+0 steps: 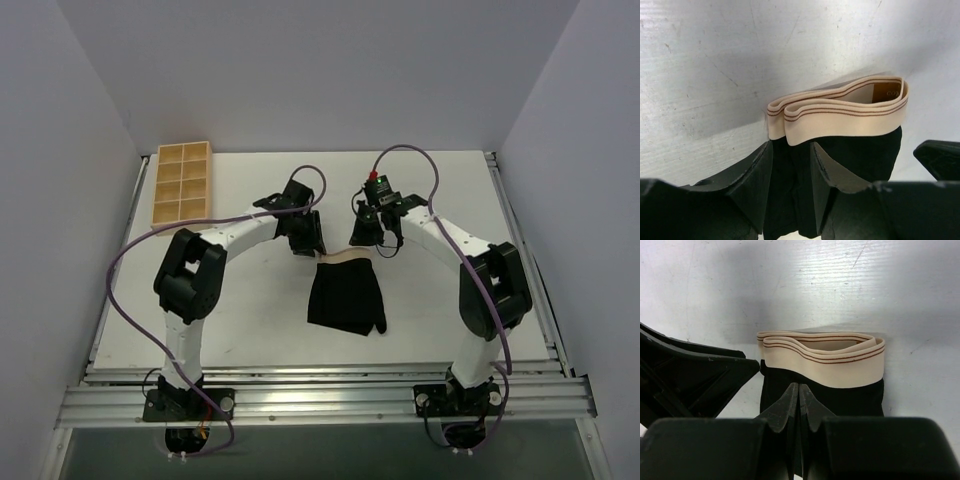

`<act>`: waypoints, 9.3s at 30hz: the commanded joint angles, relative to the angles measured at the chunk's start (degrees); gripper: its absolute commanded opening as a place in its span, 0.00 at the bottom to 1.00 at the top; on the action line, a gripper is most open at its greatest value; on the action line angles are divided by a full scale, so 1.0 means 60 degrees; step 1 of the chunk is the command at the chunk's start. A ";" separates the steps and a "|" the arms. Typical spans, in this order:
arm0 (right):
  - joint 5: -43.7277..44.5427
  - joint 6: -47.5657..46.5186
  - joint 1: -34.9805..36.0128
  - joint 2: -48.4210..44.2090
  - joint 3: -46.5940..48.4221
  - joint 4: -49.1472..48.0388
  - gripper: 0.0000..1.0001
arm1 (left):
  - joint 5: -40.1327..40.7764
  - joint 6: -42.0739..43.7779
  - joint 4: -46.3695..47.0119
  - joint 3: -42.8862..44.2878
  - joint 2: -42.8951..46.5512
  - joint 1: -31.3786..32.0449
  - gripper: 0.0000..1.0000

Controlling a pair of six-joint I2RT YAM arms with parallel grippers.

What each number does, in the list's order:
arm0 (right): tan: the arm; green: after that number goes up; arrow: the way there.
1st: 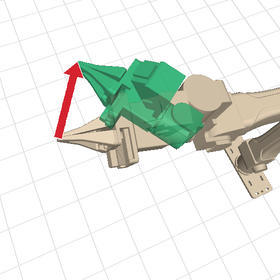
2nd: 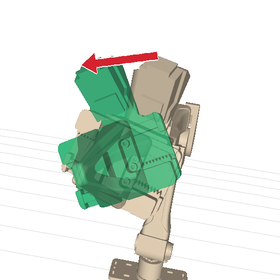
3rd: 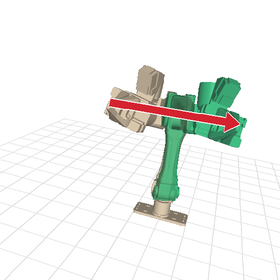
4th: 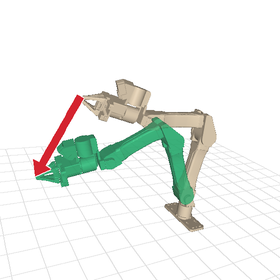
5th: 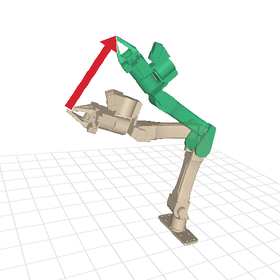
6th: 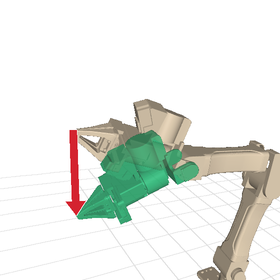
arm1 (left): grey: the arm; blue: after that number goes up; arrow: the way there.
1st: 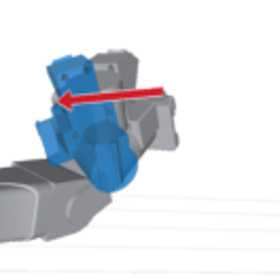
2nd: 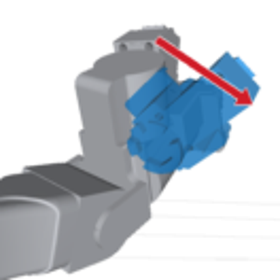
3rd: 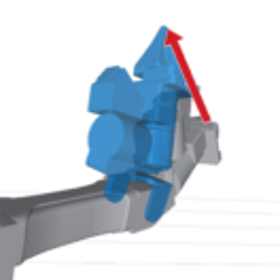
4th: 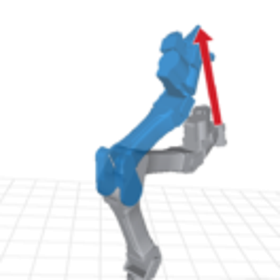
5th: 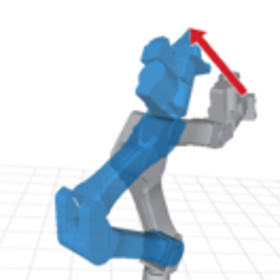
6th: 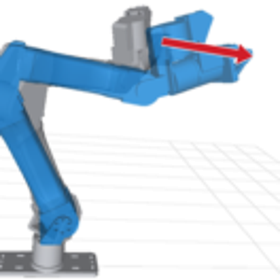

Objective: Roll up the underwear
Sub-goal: Fold the underwear

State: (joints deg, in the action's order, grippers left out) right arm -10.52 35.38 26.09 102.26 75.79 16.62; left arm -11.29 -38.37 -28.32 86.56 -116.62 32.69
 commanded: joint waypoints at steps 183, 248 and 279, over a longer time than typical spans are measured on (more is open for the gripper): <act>0.0479 -0.1428 -0.0202 -0.4093 -0.2334 0.2063 0.20 | -0.0915 0.3435 -0.0468 -0.0219 0.0980 -0.0028 0.56; 0.1167 -0.1912 0.2844 -0.3407 -0.4032 0.1098 0.22 | -0.0418 0.1795 0.0795 -0.4291 0.2765 0.0119 0.04; 0.1593 -0.0857 0.3269 -0.3595 -0.4106 0.1258 0.22 | -0.0156 0.3480 0.0369 -0.3735 0.2123 0.0602 0.54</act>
State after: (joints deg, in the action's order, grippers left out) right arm -2.81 29.58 45.43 83.02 50.26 21.71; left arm -15.20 -19.09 -26.33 61.14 -101.34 36.32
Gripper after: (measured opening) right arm 0.222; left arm 0.538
